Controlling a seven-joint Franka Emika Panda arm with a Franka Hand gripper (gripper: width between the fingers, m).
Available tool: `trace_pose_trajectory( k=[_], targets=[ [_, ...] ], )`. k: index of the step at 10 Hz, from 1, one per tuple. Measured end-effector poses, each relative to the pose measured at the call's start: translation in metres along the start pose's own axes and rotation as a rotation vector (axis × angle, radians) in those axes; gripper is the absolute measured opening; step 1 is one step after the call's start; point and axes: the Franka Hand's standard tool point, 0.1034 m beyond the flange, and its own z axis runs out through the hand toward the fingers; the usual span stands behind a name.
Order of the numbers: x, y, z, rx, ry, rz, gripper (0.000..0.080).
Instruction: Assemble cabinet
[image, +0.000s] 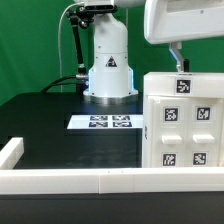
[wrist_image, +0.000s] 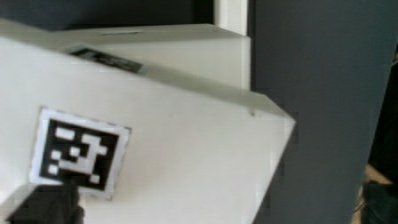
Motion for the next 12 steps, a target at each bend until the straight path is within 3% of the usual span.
trace_pose_trajectory(
  k=[3, 5, 8, 12],
  targets=[
    [0.000, 0.012, 0.000, -0.003, -0.009, -0.388, 0.0796],
    [-0.002, 0.015, 0.002, -0.021, -0.025, -0.637, 0.0796],
    [-0.001, 0.017, 0.002, -0.057, 0.008, -0.765, 0.0796],
    [-0.005, 0.023, 0.006, -0.068, -0.016, -1.036, 0.0796]
  ],
)
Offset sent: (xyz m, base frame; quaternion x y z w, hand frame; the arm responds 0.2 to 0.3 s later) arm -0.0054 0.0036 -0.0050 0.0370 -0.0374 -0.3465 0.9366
